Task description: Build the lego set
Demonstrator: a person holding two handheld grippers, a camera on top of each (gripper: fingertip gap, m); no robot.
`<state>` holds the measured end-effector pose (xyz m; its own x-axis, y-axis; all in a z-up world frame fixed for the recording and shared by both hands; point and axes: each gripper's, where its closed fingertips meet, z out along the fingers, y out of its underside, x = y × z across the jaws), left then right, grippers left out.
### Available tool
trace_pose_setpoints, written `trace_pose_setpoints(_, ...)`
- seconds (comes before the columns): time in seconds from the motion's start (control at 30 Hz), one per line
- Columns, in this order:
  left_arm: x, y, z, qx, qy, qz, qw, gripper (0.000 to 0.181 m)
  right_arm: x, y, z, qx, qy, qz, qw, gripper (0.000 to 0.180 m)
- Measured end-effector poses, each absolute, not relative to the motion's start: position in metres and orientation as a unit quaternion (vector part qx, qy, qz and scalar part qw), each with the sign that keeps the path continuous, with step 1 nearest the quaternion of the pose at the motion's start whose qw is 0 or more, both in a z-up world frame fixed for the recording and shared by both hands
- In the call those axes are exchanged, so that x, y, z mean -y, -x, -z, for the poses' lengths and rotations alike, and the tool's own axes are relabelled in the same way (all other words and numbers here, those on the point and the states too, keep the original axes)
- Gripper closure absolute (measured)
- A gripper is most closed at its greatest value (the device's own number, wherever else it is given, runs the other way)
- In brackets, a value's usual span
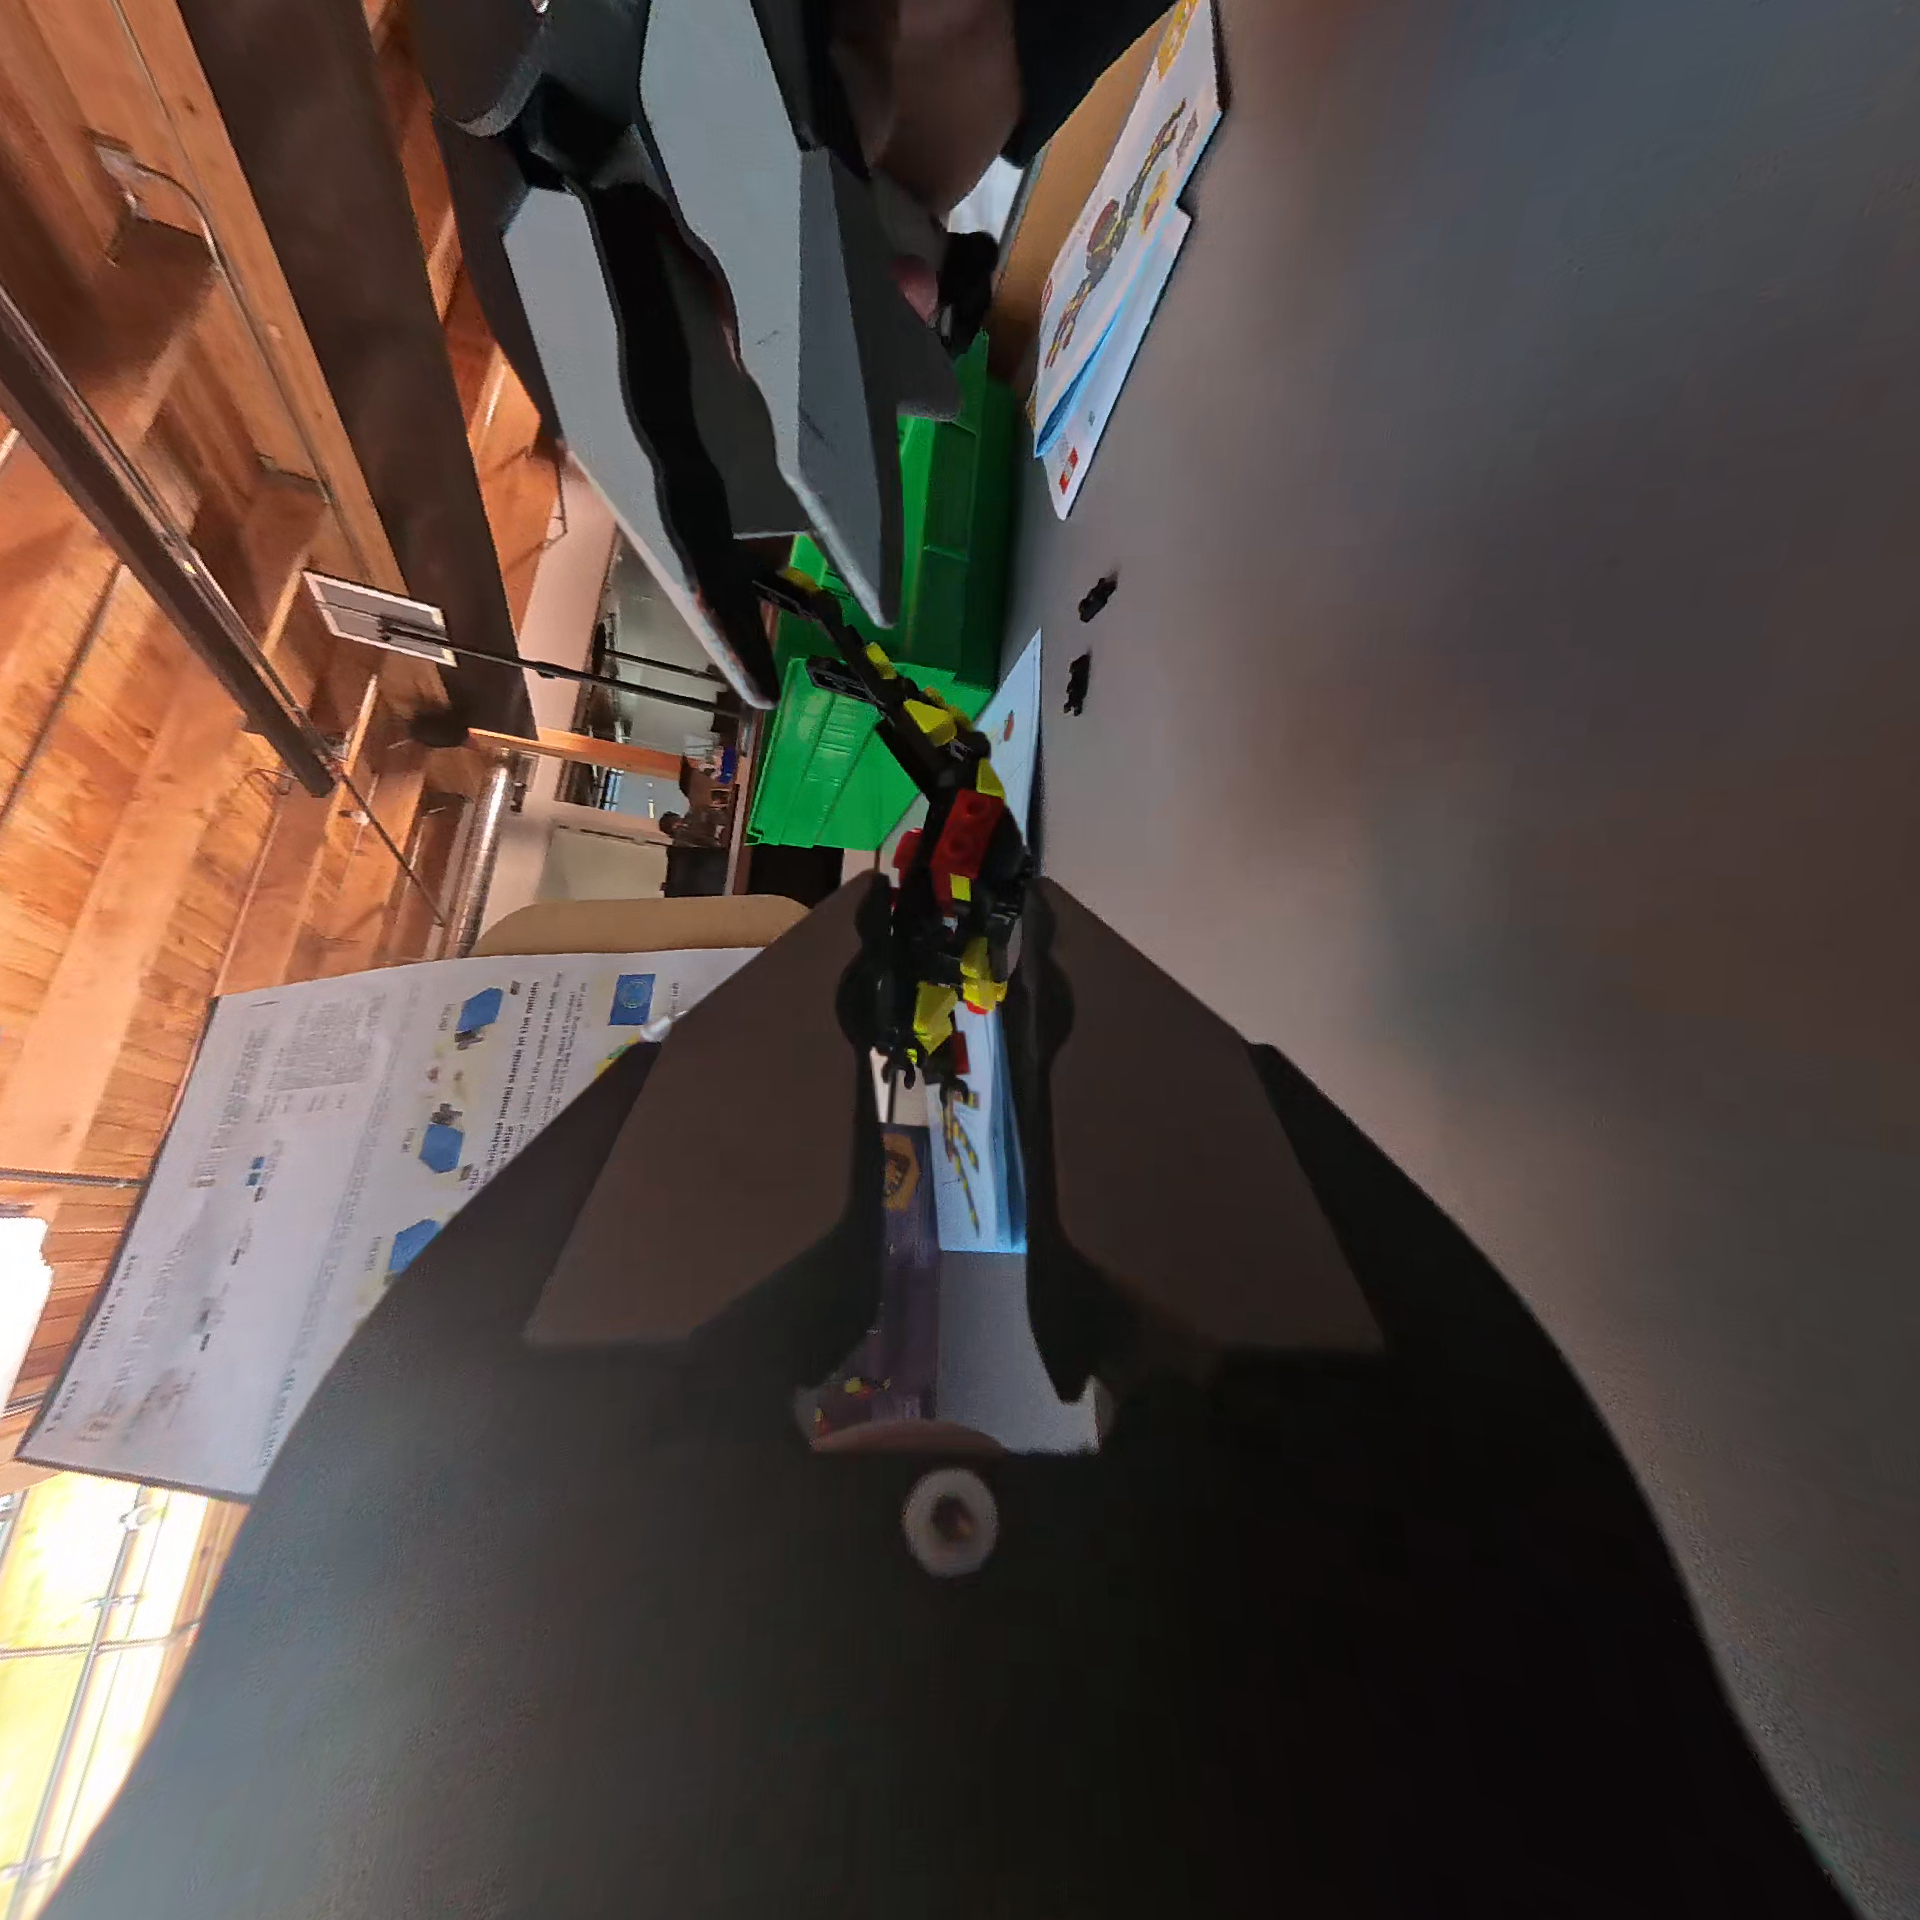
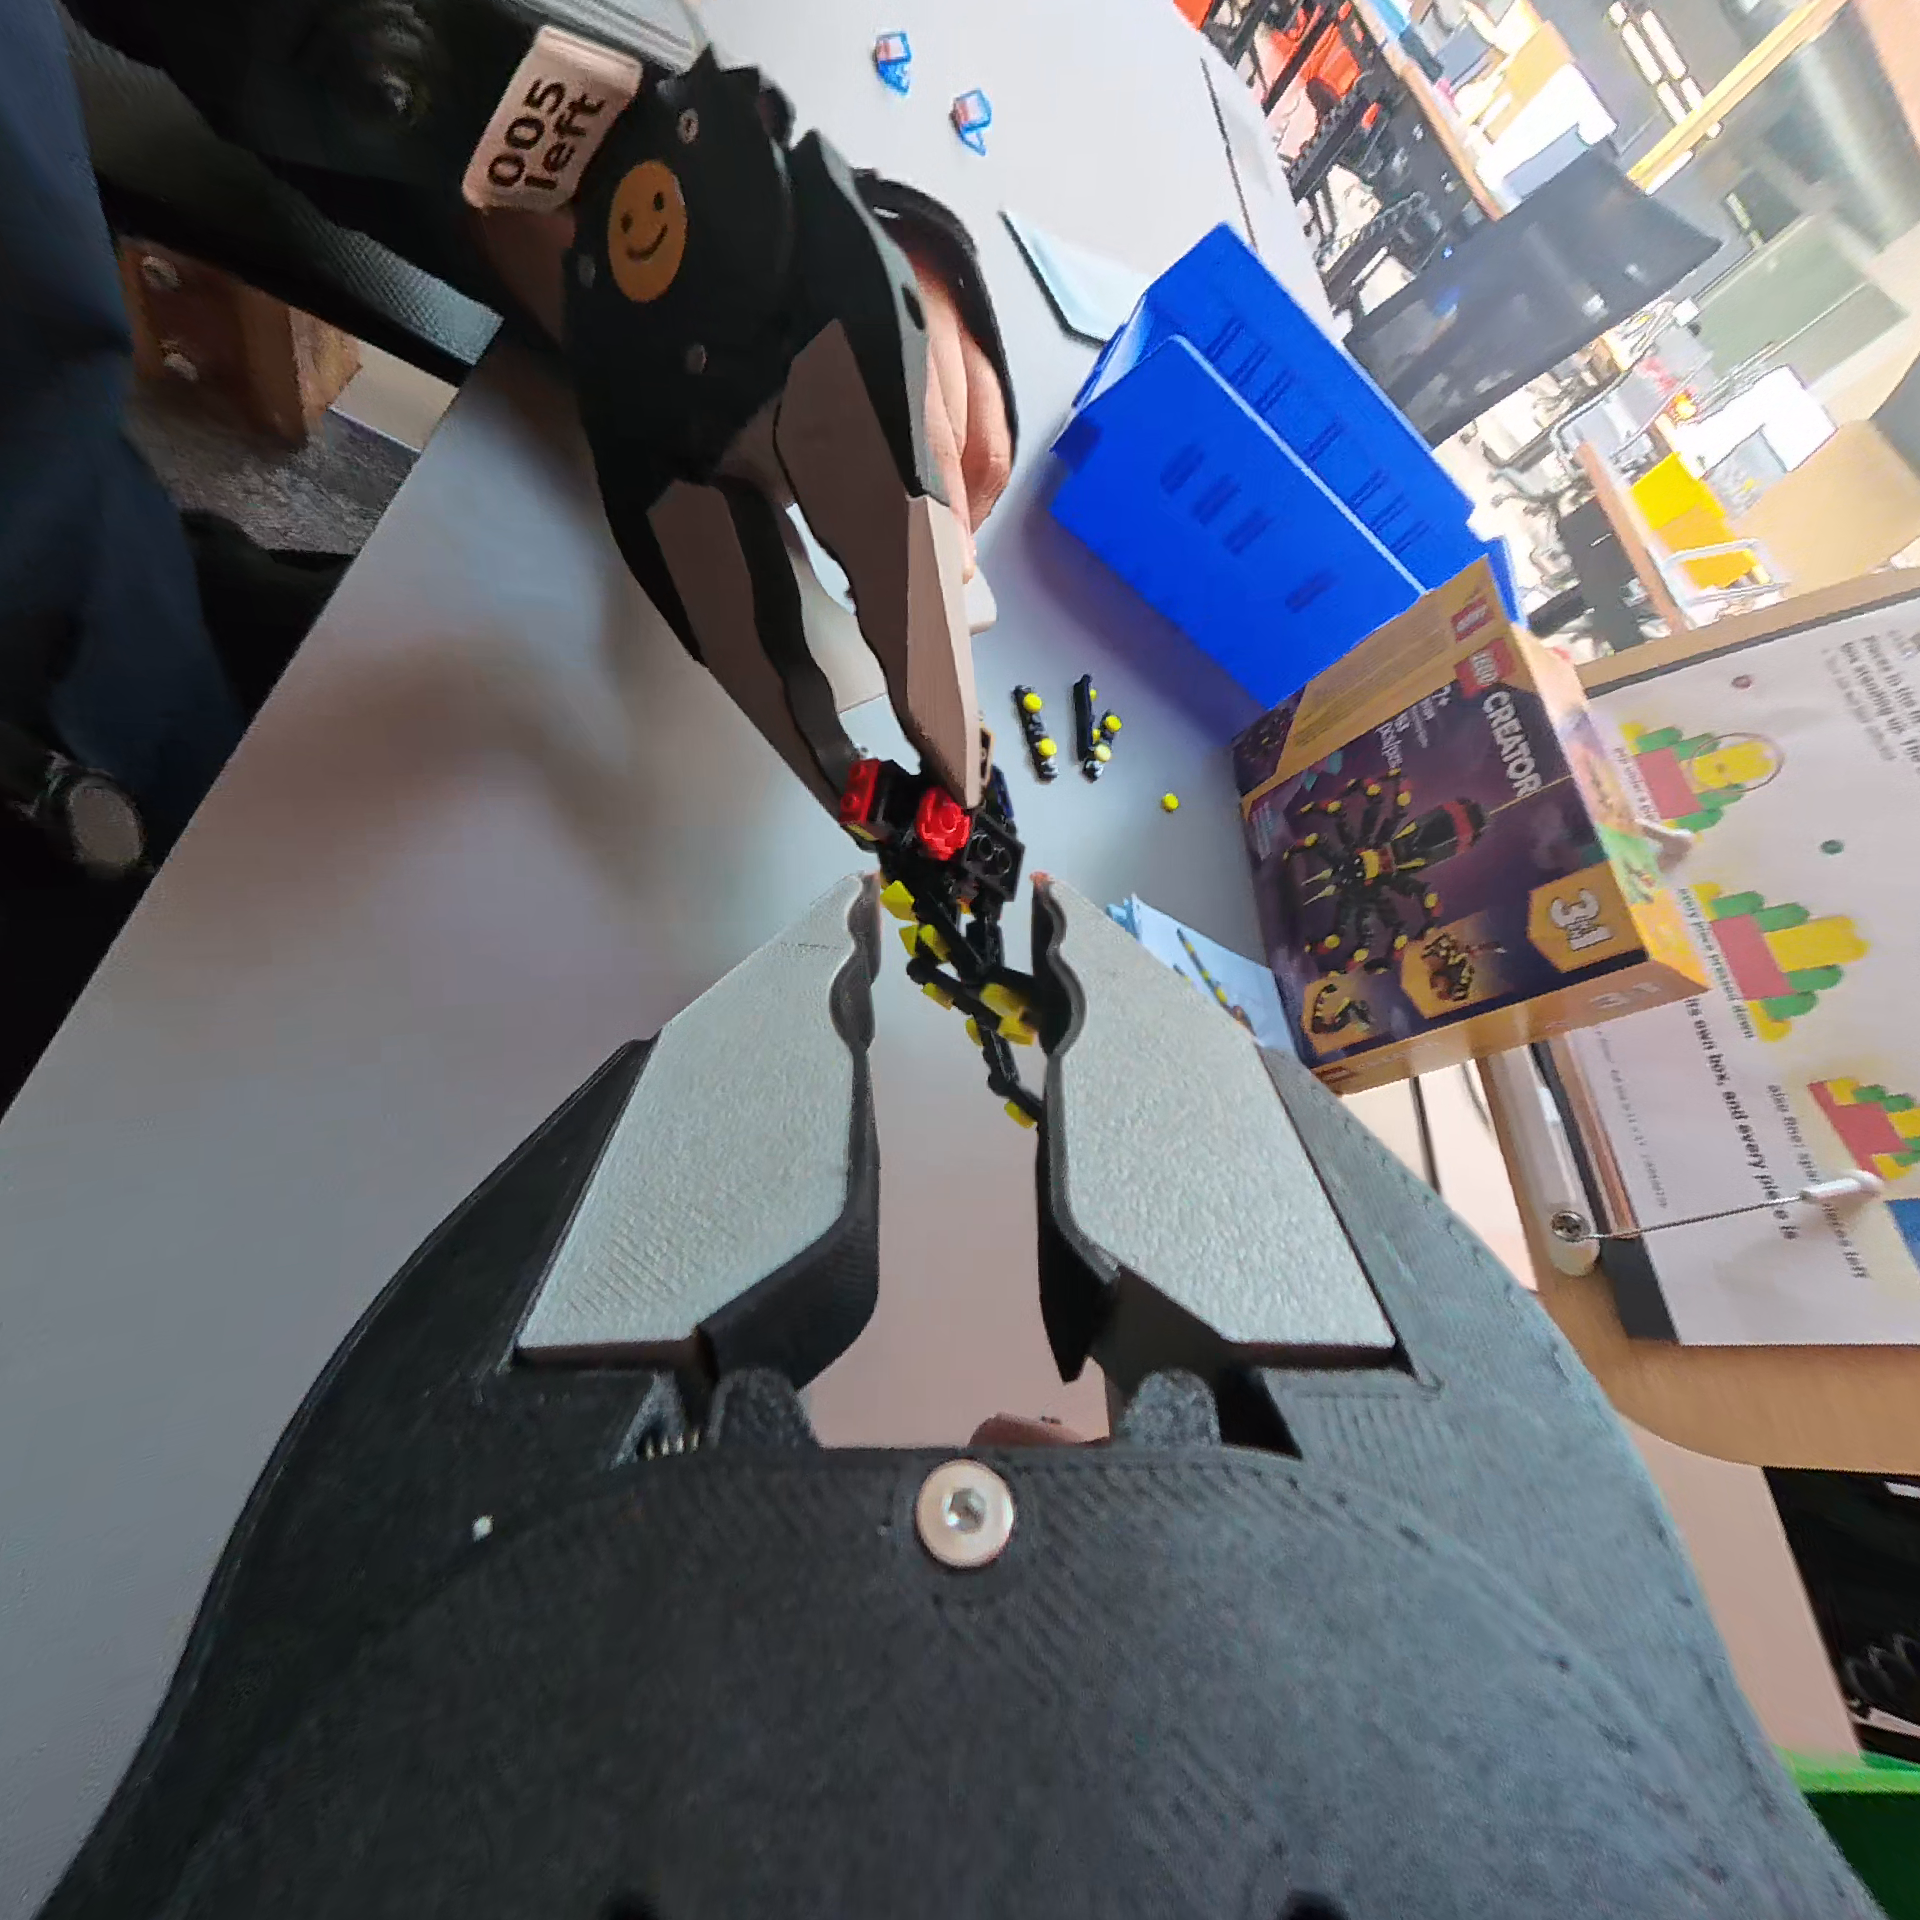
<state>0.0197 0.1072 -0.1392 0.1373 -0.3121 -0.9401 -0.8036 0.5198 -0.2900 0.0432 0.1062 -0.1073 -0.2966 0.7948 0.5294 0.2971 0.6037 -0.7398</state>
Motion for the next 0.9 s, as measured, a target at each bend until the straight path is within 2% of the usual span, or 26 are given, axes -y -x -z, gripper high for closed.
trace_pose_setpoints(0.23, -0.108, -0.021, 0.137, -0.616, 0.437, -0.209, 0.621, 0.16, -0.116, -0.041, 0.104, 0.753, 0.373, -0.238, 0.487, 0.156)
trace_pose_setpoints(0.33, -0.107, -0.025, 0.137, -0.604, 0.455, -0.16, 0.634, 0.159, -0.129, -0.042, 0.096, 0.722, 0.414, -0.243, 0.497, 0.153)
trace_pose_setpoints(0.5, -0.114, -0.022, 0.139, -0.574, 0.507, -0.087, 0.637, 0.159, -0.137, -0.051, 0.093, 0.658, 0.503, -0.342, 0.444, 0.134)
trace_pose_setpoints(0.67, -0.117, -0.021, 0.134, -0.554, 0.513, -0.079, 0.651, 0.159, -0.128, -0.06, 0.105, 0.595, 0.567, -0.414, 0.393, 0.141)
trace_pose_setpoints(0.77, -0.116, -0.025, 0.134, -0.552, 0.514, -0.072, 0.653, 0.159, -0.118, -0.054, 0.116, 0.559, 0.599, -0.44, 0.368, 0.138)
trace_pose_setpoints(0.9, -0.116, -0.027, 0.133, -0.547, 0.518, -0.06, 0.655, 0.159, -0.13, -0.05, 0.118, 0.526, 0.628, -0.405, 0.406, 0.137)
